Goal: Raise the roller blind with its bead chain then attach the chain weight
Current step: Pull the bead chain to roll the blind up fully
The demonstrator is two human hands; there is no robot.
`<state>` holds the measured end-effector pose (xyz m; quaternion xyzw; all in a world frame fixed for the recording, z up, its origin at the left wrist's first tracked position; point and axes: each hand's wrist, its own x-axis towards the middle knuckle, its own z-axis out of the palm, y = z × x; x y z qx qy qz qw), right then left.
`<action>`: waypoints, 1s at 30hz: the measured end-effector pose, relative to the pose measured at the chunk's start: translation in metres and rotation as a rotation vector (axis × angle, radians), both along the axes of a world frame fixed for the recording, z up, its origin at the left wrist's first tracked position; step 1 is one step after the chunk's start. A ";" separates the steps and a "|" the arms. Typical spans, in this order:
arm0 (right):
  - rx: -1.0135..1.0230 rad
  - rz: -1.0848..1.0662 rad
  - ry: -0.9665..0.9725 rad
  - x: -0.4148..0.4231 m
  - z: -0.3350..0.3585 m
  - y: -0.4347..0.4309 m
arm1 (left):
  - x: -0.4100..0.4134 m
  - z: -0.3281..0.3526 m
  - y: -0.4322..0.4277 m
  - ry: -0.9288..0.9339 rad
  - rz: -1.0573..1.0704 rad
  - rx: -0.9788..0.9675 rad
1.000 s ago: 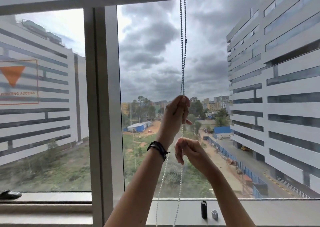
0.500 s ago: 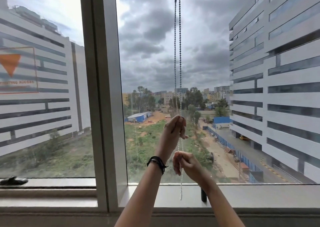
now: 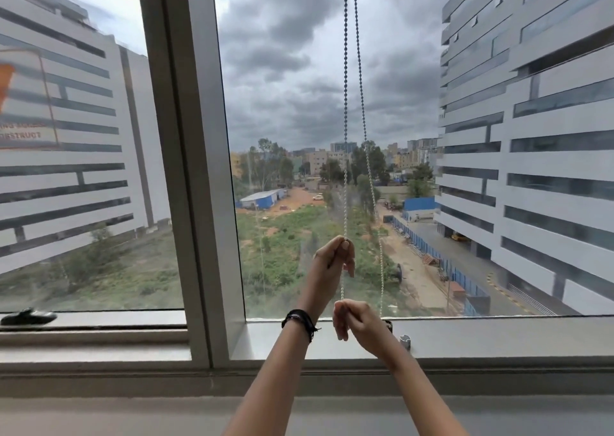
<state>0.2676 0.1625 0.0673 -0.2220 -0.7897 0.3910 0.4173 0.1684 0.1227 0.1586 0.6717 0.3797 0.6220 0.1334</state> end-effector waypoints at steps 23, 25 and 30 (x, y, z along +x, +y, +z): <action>-0.008 -0.115 -0.481 0.003 -0.083 0.001 | -0.019 -0.112 0.007 0.057 -0.011 -0.238; -0.069 -0.078 -0.423 0.005 -0.075 -0.001 | -0.020 -0.112 0.006 0.043 -0.031 -0.236; -0.230 -0.259 0.298 0.001 -0.026 -0.014 | -0.023 -0.118 0.005 0.022 -0.070 -0.241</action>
